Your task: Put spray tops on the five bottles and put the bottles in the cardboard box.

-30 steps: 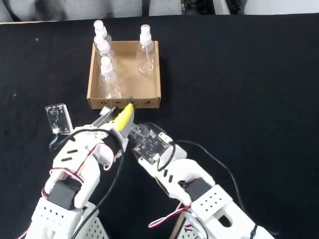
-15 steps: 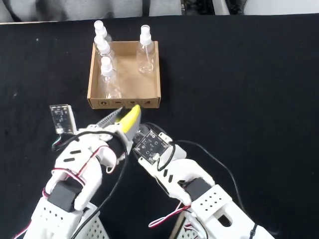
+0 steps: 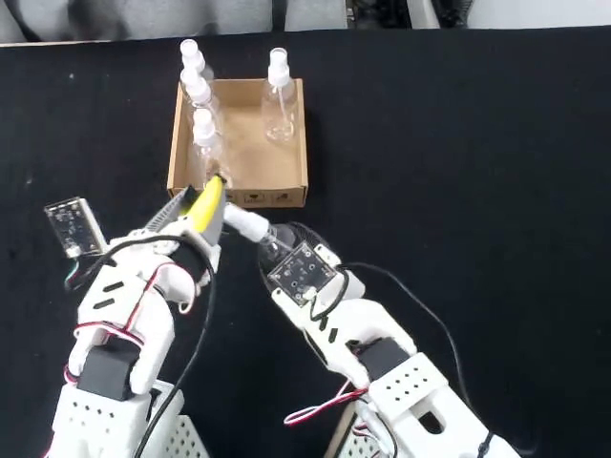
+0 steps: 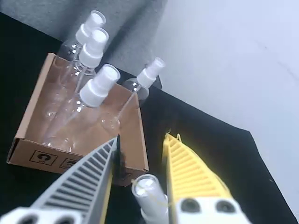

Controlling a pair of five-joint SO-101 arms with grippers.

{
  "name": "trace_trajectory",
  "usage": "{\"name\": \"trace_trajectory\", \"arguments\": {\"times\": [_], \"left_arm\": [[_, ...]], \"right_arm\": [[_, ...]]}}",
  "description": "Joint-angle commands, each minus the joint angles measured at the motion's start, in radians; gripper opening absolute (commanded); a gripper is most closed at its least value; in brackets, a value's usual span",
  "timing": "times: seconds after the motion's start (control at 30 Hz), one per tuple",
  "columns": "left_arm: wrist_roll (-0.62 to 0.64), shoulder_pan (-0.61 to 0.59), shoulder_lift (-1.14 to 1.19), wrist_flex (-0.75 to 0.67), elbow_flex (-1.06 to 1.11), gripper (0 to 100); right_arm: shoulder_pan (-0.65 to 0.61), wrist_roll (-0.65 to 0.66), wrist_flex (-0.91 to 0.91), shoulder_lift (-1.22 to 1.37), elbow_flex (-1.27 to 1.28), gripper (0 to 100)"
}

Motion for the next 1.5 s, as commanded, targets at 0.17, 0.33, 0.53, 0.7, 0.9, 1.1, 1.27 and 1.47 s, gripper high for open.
{"name": "trace_trajectory", "arguments": {"times": [0.17,0.33,0.53,0.7,0.9,1.1,1.27,1.47], "left_arm": [[-0.014,0.035,-0.011,-0.026,0.012,14],[-0.014,0.093,-0.009,-0.026,0.019,14],[-0.006,0.125,-0.009,-0.026,0.019,14],[-0.006,0.203,-0.009,-0.026,0.019,14],[-0.006,0.234,-0.018,-0.066,0.044,14],[-0.006,0.228,-0.020,-0.040,0.005,14],[-0.005,0.219,-0.020,0.026,-0.053,14],[-0.005,0.140,-0.020,0.032,-0.067,14]], "right_arm": [[0.025,0.000,-0.031,-0.036,0.001,8.1],[0.021,0.000,-0.026,-0.036,0.001,8.1],[-0.006,0.000,-0.023,-0.036,0.001,8.1],[-0.035,0.000,-0.020,-0.036,0.001,8.1],[-0.035,0.003,-0.011,-0.036,0.001,8.1],[-0.029,0.000,-0.015,-0.036,0.001,8.1],[-0.026,0.000,-0.037,-0.036,0.001,8.1],[0.054,-0.055,-0.097,-0.036,0.001,8.1]]}}
